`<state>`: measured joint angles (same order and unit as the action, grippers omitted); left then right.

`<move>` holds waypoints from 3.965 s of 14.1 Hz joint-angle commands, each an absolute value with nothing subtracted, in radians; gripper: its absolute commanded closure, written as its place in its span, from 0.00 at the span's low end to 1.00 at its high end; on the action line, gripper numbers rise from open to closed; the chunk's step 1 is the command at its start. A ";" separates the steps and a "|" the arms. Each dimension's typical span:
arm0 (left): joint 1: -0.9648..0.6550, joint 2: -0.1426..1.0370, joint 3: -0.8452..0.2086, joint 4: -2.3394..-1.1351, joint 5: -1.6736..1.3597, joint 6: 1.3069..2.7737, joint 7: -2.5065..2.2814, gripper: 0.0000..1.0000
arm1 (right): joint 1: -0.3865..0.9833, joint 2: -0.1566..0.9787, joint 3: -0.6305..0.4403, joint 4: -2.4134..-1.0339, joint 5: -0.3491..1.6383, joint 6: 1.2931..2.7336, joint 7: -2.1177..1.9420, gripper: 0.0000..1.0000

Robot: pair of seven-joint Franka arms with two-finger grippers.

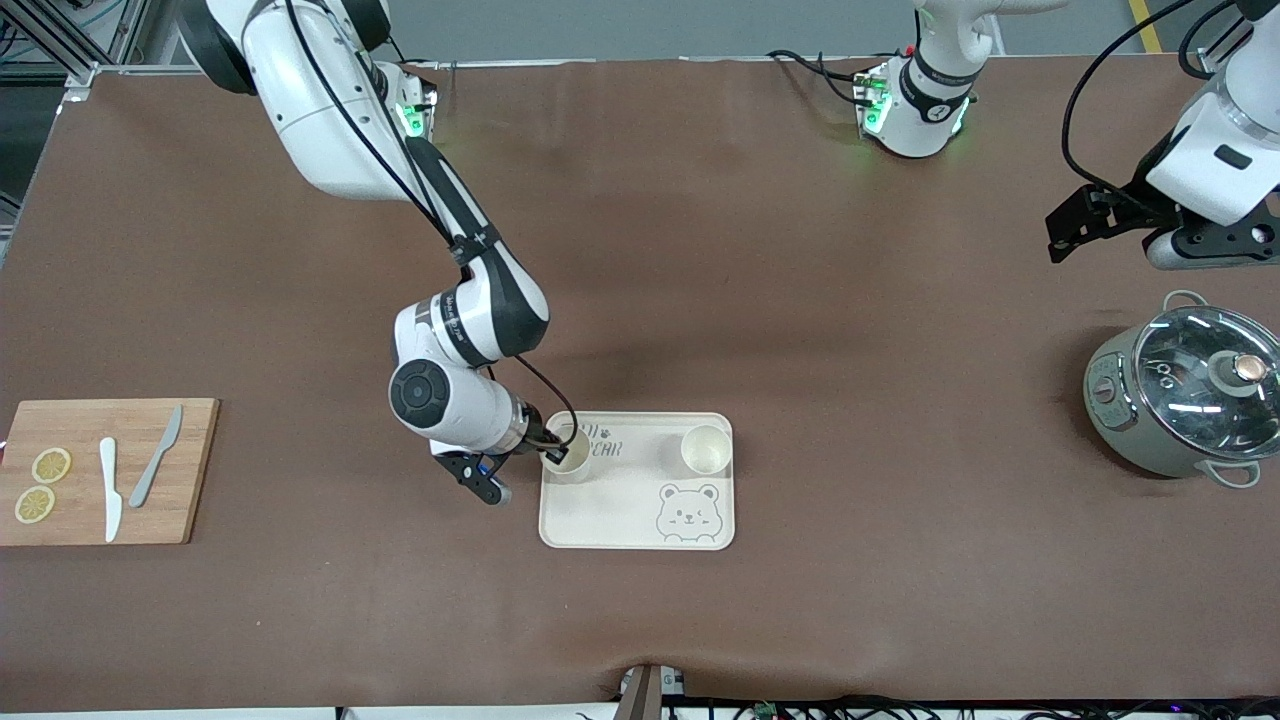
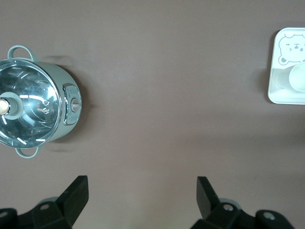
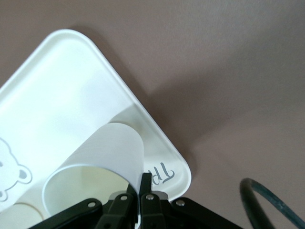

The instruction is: Place white IKEA cup upright on tray with both arms

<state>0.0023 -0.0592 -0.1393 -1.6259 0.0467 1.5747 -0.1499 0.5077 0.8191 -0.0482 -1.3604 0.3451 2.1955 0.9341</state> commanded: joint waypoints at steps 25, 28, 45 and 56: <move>0.017 -0.022 -0.140 -1.600 0.032 1.551 -0.126 0.00 | 0.267 0.174 -0.074 -1.765 0.201 1.907 0.563 0.00; 0.018 -0.021 -0.138 -1.606 0.034 1.551 -0.124 0.00 | 0.184 0.120 -0.078 -1.781 0.112 1.836 0.346 0.00; 0.018 -0.025 -0.138 -1.601 0.032 1.552 -0.123 0.00 | -0.035 0.034 -0.061 -1.460 -0.015 1.427 -0.144 0.00; 0.055 -0.055 -0.138 -1.577 0.028 1.506 -0.048 0.00 | -0.044 -0.002 -0.069 -1.506 0.037 1.427 -0.133 0.00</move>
